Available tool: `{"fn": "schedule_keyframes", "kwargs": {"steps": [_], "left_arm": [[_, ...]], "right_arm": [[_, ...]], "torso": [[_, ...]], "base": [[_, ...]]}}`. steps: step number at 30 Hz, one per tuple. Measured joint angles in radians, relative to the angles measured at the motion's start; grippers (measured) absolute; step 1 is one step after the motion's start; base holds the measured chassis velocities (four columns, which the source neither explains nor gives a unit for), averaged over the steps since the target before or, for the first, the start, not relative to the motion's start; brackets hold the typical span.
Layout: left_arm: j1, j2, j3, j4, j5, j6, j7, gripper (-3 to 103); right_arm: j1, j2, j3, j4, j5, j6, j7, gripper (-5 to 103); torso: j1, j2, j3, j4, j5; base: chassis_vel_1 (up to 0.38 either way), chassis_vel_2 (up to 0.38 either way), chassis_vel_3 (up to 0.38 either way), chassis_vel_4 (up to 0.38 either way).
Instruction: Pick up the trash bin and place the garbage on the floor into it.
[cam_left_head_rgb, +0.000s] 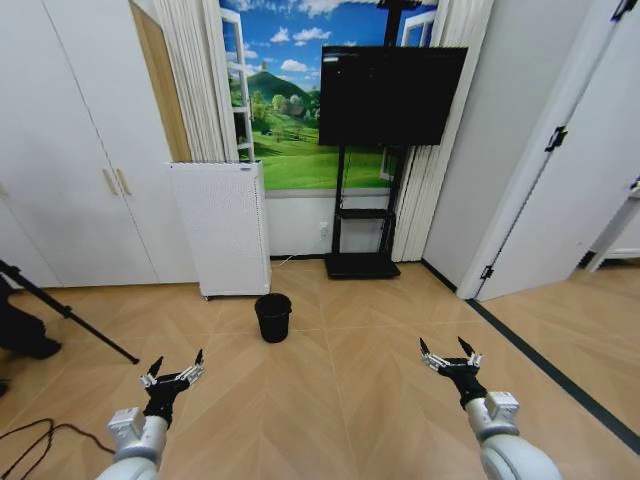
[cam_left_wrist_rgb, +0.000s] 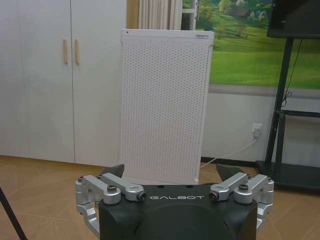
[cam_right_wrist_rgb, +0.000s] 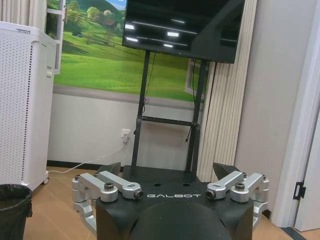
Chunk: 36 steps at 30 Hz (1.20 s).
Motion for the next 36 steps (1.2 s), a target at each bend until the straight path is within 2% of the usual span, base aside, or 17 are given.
{"fn": "schedule_keyframes", "kwargs": {"steps": [8, 11, 14, 15, 17, 20, 24, 30, 36], "left_arm": [[0.0, 0.0, 0.0, 0.0, 0.0, 0.0, 0.0, 100], [0.0, 0.0, 0.0, 0.0, 0.0, 0.0, 0.0, 100], [0.0, 0.0, 0.0, 0.0, 0.0, 0.0, 0.0, 100], [0.0, 0.0, 0.0, 0.0, 0.0, 0.0, 0.0, 100], [0.0, 0.0, 0.0, 0.0, 0.0, 0.0, 0.0, 100], [0.0, 0.0, 0.0, 0.0, 0.0, 0.0, 0.0, 100], [0.0, 0.0, 0.0, 0.0, 0.0, 0.0, 0.0, 100], [0.0, 0.0, 0.0, 0.0, 0.0, 0.0, 0.0, 100], [0.0, 0.0, 0.0, 0.0, 0.0, 0.0, 0.0, 100]], "right_arm": [[0.0, 0.0, 0.0, 0.0, 0.0, 0.0, 0.0, 100], [0.0, 0.0, 0.0, 0.0, 0.0, 0.0, 0.0, 100], [0.0, 0.0, 0.0, 0.0, 0.0, 0.0, 0.0, 100], [0.0, 0.0, 0.0, 0.0, 0.0, 0.0, 0.0, 100], [0.0, 0.0, 0.0, 0.0, 0.0, 0.0, 0.0, 100], [0.0, 0.0, 0.0, 0.0, 0.0, 0.0, 0.0, 100], [0.0, 0.0, 0.0, 0.0, 0.0, 0.0, 0.0, 100], [0.0, 0.0, 0.0, 0.0, 0.0, 0.0, 0.0, 100], [0.0, 0.0, 0.0, 0.0, 0.0, 0.0, 0.0, 100]], "torso": [[0.0, 0.0, 0.0, -0.0003, 0.0001], [0.0, 0.0, 0.0, -0.0002, 0.0009], [0.0, 0.0, 0.0, -0.0003, 0.0], [0.0, 0.0, 0.0, -0.0003, 0.001], [-0.001, 0.0, 0.0, -0.0001, -0.0001], [-0.001, 0.0, -0.001, 0.0002, 0.0001], [-0.001, 0.0, 0.0, -0.0006, 0.0003], [0.0, -0.001, 0.0, 0.0004, 0.0003], [0.0, 0.0, 0.0, -0.0001, 0.0002]], "base": [[-0.01, -0.147, -0.004, 0.137], [0.089, -0.225, -0.094, 0.235], [0.13, -0.233, -0.157, 0.239], [0.198, -0.224, -0.174, 0.235], [0.17, -0.214, -0.187, 0.235], [0.137, -0.122, -0.128, 0.148], [0.004, -0.011, -0.026, 0.028], [-0.042, 0.048, 0.06, -0.03], [0.033, -0.019, -0.04, 0.023]]}}
